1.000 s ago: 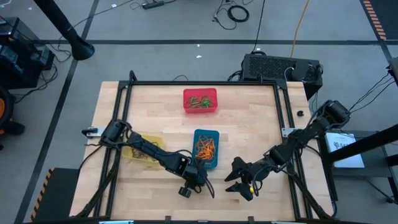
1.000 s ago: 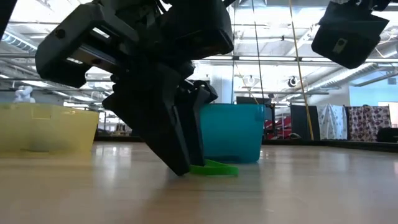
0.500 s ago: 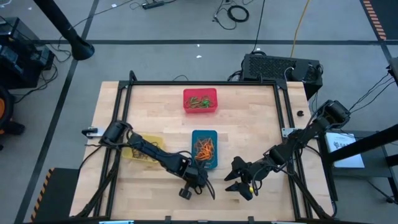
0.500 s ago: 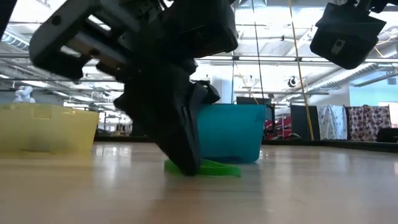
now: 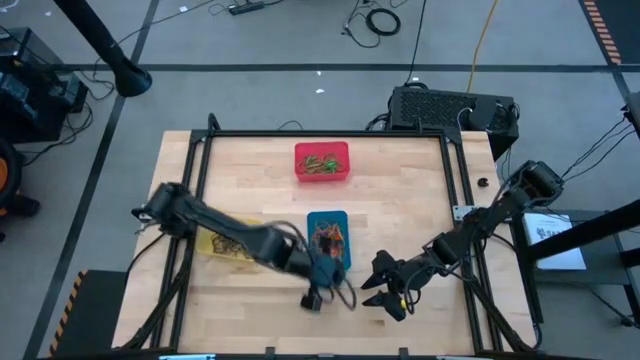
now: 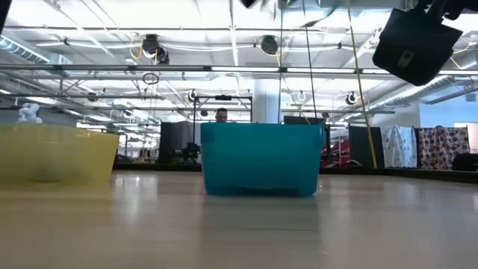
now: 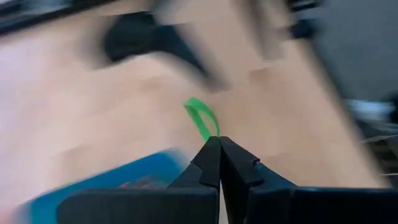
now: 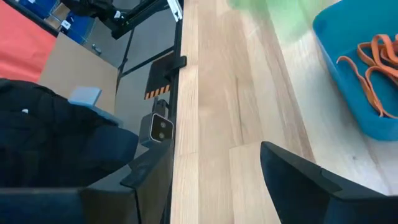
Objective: Sort rubber bands into baskets
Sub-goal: Put the green rubber band into the red bin
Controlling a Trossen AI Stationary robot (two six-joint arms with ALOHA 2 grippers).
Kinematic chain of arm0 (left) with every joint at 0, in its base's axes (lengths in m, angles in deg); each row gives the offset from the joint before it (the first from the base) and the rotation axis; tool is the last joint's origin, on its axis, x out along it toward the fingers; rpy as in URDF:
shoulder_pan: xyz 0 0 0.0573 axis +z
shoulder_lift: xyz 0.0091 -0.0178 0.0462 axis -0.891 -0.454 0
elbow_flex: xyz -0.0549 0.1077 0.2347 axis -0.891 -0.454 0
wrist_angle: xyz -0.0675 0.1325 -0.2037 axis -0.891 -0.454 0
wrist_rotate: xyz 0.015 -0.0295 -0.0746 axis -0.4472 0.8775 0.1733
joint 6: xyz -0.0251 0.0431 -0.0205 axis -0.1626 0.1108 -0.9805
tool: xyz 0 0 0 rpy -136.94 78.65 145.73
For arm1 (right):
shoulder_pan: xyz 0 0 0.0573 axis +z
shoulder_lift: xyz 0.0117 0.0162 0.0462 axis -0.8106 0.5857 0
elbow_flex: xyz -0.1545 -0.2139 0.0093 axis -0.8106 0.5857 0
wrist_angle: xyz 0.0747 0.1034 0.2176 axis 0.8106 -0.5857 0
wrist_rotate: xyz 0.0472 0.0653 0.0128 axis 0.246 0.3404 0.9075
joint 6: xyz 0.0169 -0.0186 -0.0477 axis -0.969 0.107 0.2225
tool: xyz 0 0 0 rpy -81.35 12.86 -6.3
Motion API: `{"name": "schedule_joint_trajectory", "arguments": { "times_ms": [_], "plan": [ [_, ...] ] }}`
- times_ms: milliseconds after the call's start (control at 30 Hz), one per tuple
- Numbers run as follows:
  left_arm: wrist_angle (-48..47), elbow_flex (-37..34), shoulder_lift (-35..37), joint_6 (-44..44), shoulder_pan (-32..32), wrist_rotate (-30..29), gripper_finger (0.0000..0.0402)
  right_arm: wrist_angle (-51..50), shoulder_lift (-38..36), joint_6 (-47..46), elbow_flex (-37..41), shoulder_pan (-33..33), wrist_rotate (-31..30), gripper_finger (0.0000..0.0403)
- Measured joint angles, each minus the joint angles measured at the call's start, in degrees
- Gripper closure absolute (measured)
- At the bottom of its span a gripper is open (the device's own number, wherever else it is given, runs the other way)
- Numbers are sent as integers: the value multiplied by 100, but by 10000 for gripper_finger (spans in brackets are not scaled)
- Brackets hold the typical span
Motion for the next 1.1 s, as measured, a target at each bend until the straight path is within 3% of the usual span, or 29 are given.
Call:
{"name": "schedule_joint_trajectory", "arguments": {
  "times_ms": [167,367,567,800,1100],
  "plan": [
    [-714,-2,765,140,660,-1039,399,23,0,-13,0,-111,-3,170],
    [-1132,5,1209,1033,1993,-1117,399,163,0,-50,-4,-209,-275,170],
    [-1148,-207,1175,1810,3486,75,400,455,0,-49,-2,-287,-1213,170],
    [-775,-746,967,2251,4876,936,400,565,0,-48,-2,-558,-2267,170],
    [70,-1079,279,2239,5491,1976,400,812,0,-298,-2,-955,-2797,170]
  ]
}}
